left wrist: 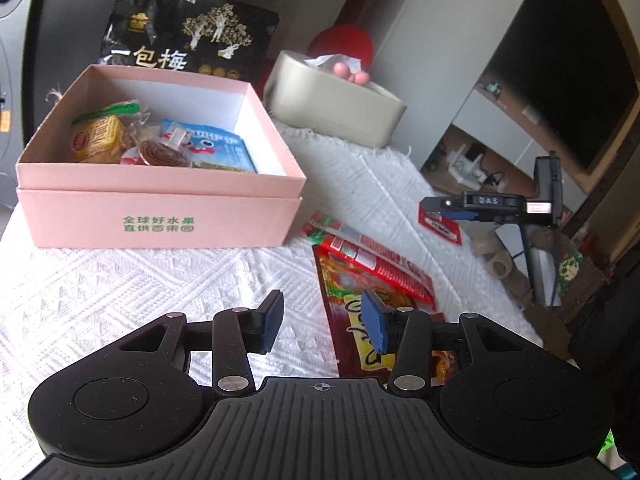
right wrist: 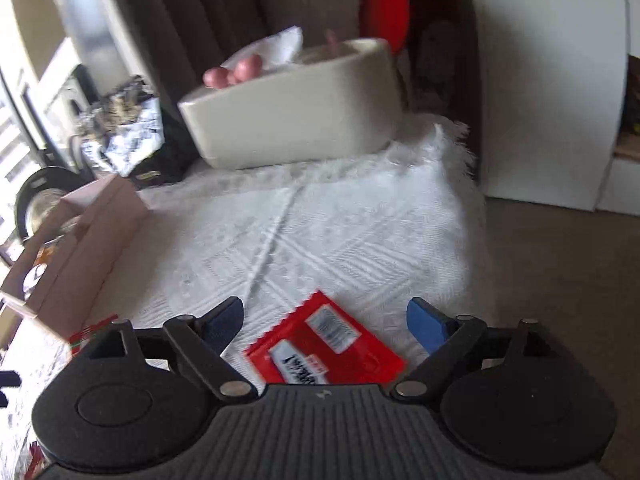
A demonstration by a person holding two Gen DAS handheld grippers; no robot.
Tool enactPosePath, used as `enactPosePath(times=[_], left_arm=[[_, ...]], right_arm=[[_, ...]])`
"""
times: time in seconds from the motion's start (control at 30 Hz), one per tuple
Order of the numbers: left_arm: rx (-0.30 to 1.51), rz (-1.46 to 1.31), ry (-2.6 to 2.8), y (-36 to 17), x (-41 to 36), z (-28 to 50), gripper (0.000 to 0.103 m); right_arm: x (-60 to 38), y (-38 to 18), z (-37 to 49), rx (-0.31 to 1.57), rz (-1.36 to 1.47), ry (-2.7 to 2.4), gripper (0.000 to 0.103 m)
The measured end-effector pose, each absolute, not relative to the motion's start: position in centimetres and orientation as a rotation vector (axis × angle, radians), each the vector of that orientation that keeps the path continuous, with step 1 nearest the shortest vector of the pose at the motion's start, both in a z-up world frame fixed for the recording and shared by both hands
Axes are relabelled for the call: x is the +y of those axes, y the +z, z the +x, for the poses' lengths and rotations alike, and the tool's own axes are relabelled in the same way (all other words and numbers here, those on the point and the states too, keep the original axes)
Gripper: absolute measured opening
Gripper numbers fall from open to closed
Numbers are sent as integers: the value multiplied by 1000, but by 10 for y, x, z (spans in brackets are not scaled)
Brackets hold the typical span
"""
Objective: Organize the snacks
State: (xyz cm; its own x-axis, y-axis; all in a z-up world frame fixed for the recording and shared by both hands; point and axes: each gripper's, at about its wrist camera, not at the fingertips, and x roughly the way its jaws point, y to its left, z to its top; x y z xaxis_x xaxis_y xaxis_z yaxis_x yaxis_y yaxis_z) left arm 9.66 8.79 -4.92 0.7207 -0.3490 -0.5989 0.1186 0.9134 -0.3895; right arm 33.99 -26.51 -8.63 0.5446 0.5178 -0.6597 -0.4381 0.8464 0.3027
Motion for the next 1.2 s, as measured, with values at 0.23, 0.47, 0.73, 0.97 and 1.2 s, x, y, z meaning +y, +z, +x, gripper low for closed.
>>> enactPosePath(times=[0.23, 0.47, 0.73, 0.97, 1.2], left_arm=[[742, -301, -317, -44, 72, 85, 48], [755, -216, -385, -42, 55, 66, 47], [739, -297, -443, -40, 50, 57, 47], [781, -310, -454, -56, 31, 74, 47], [799, -335, -469, -67, 17, 85, 47]], right_arm=[[-229, -87, 295, 755, -230, 586, 89], [-247, -63, 277, 799, -20, 571, 46], [-230, -30, 208, 735, 15, 670, 45], [-215, -44, 143, 711, -35, 651, 45], [-222, -64, 126, 694, -68, 523, 64]])
